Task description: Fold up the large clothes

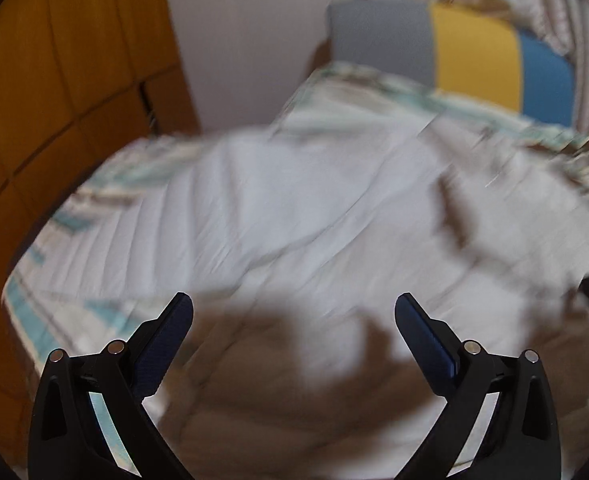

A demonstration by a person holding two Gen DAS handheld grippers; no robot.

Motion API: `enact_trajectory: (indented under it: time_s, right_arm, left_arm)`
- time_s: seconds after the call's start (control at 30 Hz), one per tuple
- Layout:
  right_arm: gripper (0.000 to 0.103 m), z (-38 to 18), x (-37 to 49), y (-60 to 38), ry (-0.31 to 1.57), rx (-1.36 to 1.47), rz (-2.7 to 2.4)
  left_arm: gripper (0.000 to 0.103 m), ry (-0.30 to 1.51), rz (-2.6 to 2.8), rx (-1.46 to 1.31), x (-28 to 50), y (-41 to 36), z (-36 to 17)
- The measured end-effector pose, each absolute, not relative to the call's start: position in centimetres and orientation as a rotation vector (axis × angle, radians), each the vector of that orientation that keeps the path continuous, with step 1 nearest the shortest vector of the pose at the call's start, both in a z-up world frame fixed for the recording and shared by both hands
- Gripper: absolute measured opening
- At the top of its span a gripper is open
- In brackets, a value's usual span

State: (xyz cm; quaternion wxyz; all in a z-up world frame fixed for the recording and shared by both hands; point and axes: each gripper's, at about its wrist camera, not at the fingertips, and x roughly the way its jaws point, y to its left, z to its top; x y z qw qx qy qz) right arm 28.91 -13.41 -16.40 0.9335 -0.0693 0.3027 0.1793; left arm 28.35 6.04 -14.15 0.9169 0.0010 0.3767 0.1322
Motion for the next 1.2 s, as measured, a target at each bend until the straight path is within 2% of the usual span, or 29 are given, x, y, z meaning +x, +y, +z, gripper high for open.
enact_trajectory:
  time_s: [0.13,0.27,0.3,0.33,0.4,0.7,0.8,1.0,1.03,1.2]
  right_arm:
    - [0.054,-15.4,28.5,-21.4,0.594,0.013,0.05]
    - [0.057,-16.2,27.8,-29.1,0.609,0.15,-0.243]
    - [0.057,-16.4,27.7,-30.2,0.618,0.171,-0.269]
    - [0.057,-16.9,27.6,-31.8,0.639,0.209,-0.303]
    - [0.057,-17.3,27.4,-33.3,0.65,0.239,-0.308]
    - [0.057,-16.7,30.8,-32.5,0.685,0.236,-0.238]
    - [0.06,-17.1,33.8,-31.6,0.685,0.224,-0.202]
    - [0.061,-20.1,40.1,-31.5,0.741,0.18,-0.273]
    - [0.064,-20.9,41.0,-31.7,0.769,0.179,-0.278]
    - [0.068,-24.2,43.1,-32.2,0.886,0.187,-0.269]
  left_arm:
    - [0.1,0.737,0.141,0.077,32.0,-0.1,-12.8]
    - [0.1,0.758,0.088,0.198,36.7,-5.0,-15.6]
    - [0.096,0.778,0.096,0.215,37.5,-5.3,-16.5]
    - [0.087,0.804,0.107,0.226,38.1,-5.5,-17.4]
    - [0.084,0.865,0.109,0.202,39.1,-4.5,-19.0]
    - [0.084,0.872,0.19,0.099,38.3,0.8,-20.3]
    - [0.091,0.868,0.192,0.08,38.2,0.7,-20.5]
    - [0.097,0.882,0.179,0.044,38.2,0.8,-21.1]
    - [0.097,0.886,0.178,0.045,38.3,0.6,-21.2]
    - [0.098,0.889,0.187,0.065,38.6,0.1,-21.5]
